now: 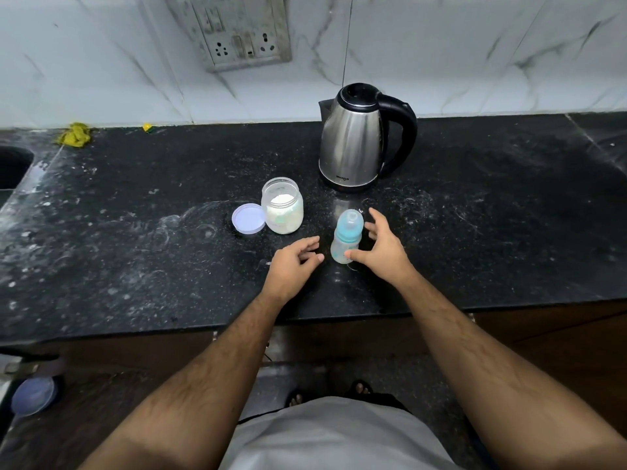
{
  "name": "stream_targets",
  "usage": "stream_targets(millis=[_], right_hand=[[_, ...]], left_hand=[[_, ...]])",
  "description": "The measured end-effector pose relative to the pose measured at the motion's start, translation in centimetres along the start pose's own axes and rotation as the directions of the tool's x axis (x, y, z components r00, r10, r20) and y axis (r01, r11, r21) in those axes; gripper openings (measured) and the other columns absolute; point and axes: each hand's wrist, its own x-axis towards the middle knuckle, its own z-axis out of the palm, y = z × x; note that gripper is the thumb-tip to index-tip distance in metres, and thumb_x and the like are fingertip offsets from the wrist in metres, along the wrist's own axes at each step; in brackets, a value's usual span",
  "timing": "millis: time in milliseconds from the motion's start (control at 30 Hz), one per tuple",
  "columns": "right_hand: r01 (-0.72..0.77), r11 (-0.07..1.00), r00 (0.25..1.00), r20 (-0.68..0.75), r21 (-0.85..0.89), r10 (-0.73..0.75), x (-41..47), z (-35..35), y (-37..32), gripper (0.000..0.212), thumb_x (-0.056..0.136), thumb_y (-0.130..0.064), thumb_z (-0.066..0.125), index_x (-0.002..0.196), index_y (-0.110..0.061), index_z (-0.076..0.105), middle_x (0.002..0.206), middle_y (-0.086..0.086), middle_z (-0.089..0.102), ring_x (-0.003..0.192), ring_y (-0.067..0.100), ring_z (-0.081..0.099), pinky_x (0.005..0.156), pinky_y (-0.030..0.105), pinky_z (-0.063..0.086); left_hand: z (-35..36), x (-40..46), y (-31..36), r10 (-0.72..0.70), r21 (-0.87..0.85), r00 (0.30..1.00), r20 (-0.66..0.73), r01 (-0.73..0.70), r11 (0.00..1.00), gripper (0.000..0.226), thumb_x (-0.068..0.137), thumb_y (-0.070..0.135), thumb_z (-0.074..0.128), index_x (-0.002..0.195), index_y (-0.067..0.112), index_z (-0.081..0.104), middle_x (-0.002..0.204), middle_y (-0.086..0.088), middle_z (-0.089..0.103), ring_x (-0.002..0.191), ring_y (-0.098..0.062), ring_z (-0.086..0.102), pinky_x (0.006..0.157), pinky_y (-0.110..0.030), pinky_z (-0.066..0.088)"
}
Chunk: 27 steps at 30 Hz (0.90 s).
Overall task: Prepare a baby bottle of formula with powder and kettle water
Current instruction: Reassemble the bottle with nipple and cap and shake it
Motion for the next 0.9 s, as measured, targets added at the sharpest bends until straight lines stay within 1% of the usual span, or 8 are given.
stream_targets(millis=[133,233,333,400,467,567,667,900], right_hand=[[0.028,0.999,0.999,0.043,0.025,-0.029,0.5,1.0,0.3,0.105,0.067,-0.021,0.09,0.152,-0.024,0.029,0.145,-0.001,0.053,0.135,0.014,0.046,0.108,0.026,0.032],[0.059,0.998,0.998,0.019,0.029,-0.06,0.8,1.3,0.1,0.077,0.072,-0.019,0.087,0.138,-0.02,0.048,0.132,-0.003,0.061,0.122,0.011,0.054,0.101,0.026,0.039],[0.082,0.996,0.997,0.01,0.029,-0.083,1.0,1.0,0.4,0.058,0.073,-0.019,0.086,0.124,-0.018,0.059,0.118,-0.005,0.066,0.111,0.013,0.061,0.1,0.033,0.048],[0.078,0.996,0.997,0.009,0.053,-0.079,0.9,0.4,0.8,0.056,0.074,-0.021,0.085,0.122,-0.016,0.059,0.116,-0.005,0.066,0.107,0.012,0.061,0.099,0.035,0.05],[0.07,0.994,0.998,-0.013,0.089,-0.069,0.6,-0.5,1.3,0.056,0.074,-0.022,0.085,0.123,-0.014,0.058,0.118,-0.001,0.066,0.107,0.014,0.062,0.097,0.036,0.051],[0.067,0.988,0.998,-0.025,0.141,-0.064,0.1,-2.0,2.2,0.056,0.075,-0.021,0.084,0.123,-0.013,0.058,0.119,0.001,0.066,0.108,0.016,0.063,0.098,0.039,0.052],[0.072,0.977,0.997,-0.03,0.199,-0.067,-0.3,-3.4,2.9,0.055,0.075,-0.02,0.084,0.122,-0.014,0.057,0.117,0.002,0.068,0.106,0.016,0.066,0.098,0.042,0.053],[0.094,0.931,0.995,-0.052,0.352,-0.081,-1.0,-5.7,3.2,0.053,0.078,-0.02,0.081,0.123,-0.017,0.053,0.111,0.003,0.071,0.1,0.017,0.07,0.092,0.047,0.056]], left_hand=[[0.1,-1.5,-1.1,0.025,0.144,0.997,-0.079,-0.013,0.989,0.042,0.089,0.025,0.071,0.13,0.022,0.064,0.123,0.004,0.07,0.109,-0.003,0.065,0.104,-0.03,0.049],[0.2,-2.8,-1.7,0.094,0.303,0.989,-0.111,-0.056,0.951,0.043,0.09,0.037,0.068,0.131,0.023,0.063,0.126,0.003,0.069,0.116,-0.009,0.063,0.104,-0.031,0.048],[0.7,-4.1,-2.3,0.193,0.446,0.977,-0.095,-0.131,0.885,0.045,0.092,0.039,0.066,0.132,0.019,0.063,0.134,0.002,0.064,0.124,-0.014,0.058,0.107,-0.026,0.041],[1.2,-4.8,-2.8,0.227,0.522,0.972,-0.066,-0.16,0.838,0.05,0.092,0.048,0.061,0.132,0.018,0.063,0.138,-0.001,0.061,0.129,-0.018,0.055,0.111,-0.035,0.04],[1.8,-5.2,-3.2,0.234,0.586,0.972,-0.033,-0.171,0.792,0.064,0.09,0.061,0.047,0.134,0.017,0.062,0.144,-0.005,0.056,0.134,-0.023,0.05,0.114,-0.042,0.038],[2.7,-5.2,-3.1,0.169,0.69,0.983,0.068,-0.169,0.704,0.079,0.088,0.07,0.03,0.147,0.02,0.046,0.159,-0.007,0.035,0.149,-0.024,0.028,0.123,-0.043,0.021],[3.3,-4.5,-2.6,0.108,0.748,0.986,0.13,-0.169,0.642,0.086,0.087,0.073,0.021,0.155,0.021,0.027,0.166,-0.007,0.013,0.154,-0.023,0.006,0.125,-0.042,0.007],[5.3,-3.5,-2.4,0.057,0.838,0.984,0.168,-0.173,0.518,0.095,0.081,0.074,0.003,0.158,0.019,0.012,0.167,-0.01,0.001,0.154,-0.025,-0.006,0.125,-0.043,0.0]])
